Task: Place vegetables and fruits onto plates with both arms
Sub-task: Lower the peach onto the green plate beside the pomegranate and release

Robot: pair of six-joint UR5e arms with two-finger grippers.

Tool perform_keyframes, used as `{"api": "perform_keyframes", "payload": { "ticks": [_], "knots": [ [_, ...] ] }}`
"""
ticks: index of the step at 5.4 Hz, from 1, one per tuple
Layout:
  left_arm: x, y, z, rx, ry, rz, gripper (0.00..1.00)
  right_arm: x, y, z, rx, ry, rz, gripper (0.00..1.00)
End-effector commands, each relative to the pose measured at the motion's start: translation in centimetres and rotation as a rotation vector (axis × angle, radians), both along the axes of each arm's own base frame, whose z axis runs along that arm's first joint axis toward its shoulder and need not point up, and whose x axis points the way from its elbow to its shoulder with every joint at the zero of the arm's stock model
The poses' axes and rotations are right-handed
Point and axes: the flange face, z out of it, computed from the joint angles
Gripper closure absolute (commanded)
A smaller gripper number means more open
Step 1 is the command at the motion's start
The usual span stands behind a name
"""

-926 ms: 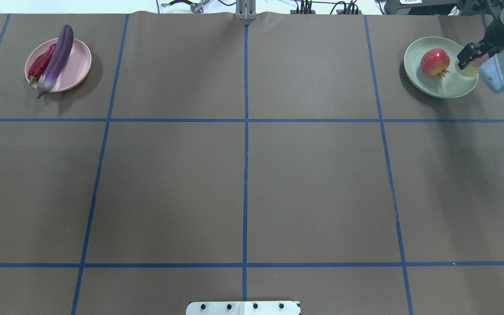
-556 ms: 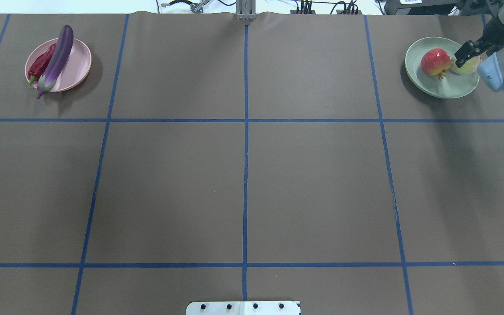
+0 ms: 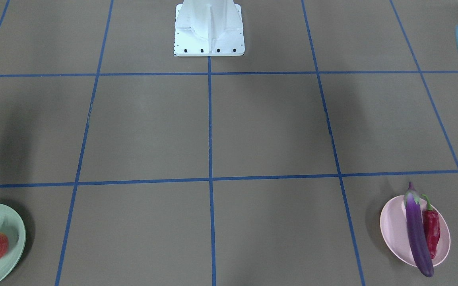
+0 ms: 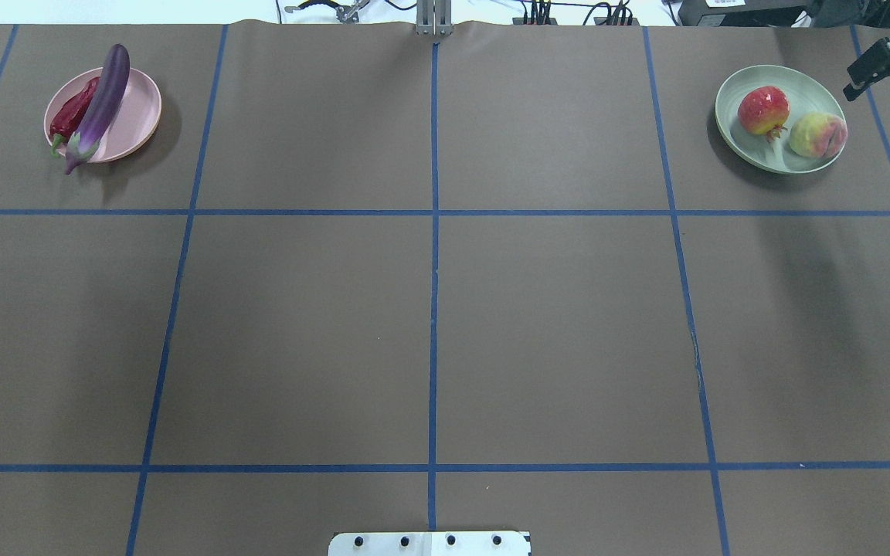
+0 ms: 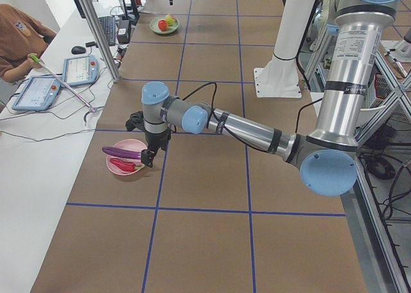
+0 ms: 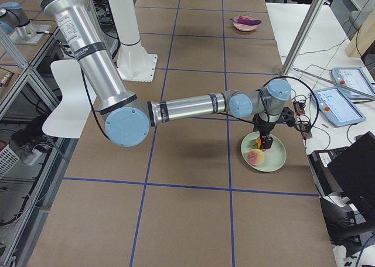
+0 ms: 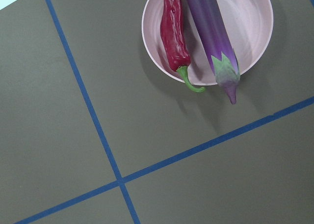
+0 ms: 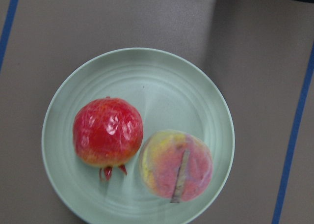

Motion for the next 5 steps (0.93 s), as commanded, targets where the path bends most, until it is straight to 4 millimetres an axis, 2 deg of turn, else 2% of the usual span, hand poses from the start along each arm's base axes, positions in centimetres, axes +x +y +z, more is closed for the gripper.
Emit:
{"api": "perform_keyframes", "payload": {
  "ticks": [1,2,3,4,5],
  "knots": [
    [-2.0,2.2,2.6,-0.019,0.033,0.035,0.00,2.4,8.9,0.2,-0.020,-0.075,-0.001,0.00],
    [-4.3,3.0,4.6,-0.039,0.048,0.049,0.00,5.0,11.5,1.7,-0.052,-0.096,0.042,0.00],
    [-6.2,3.2,6.9,-0.060,0.077,0.058,0.00,5.9,12.7,4.3,-0.089,-0.083,0.051,0.00],
    [-6.2,3.2,8.8,-0.090,0.115,0.067,0.00,10.1,12.7,7.6,-0.108,-0.091,0.096,0.00],
    [-6.3,3.3,9.8,-0.107,0.115,0.065,0.00,11.8,14.4,9.5,-0.121,-0.101,0.112,0.00]
  ]
}}
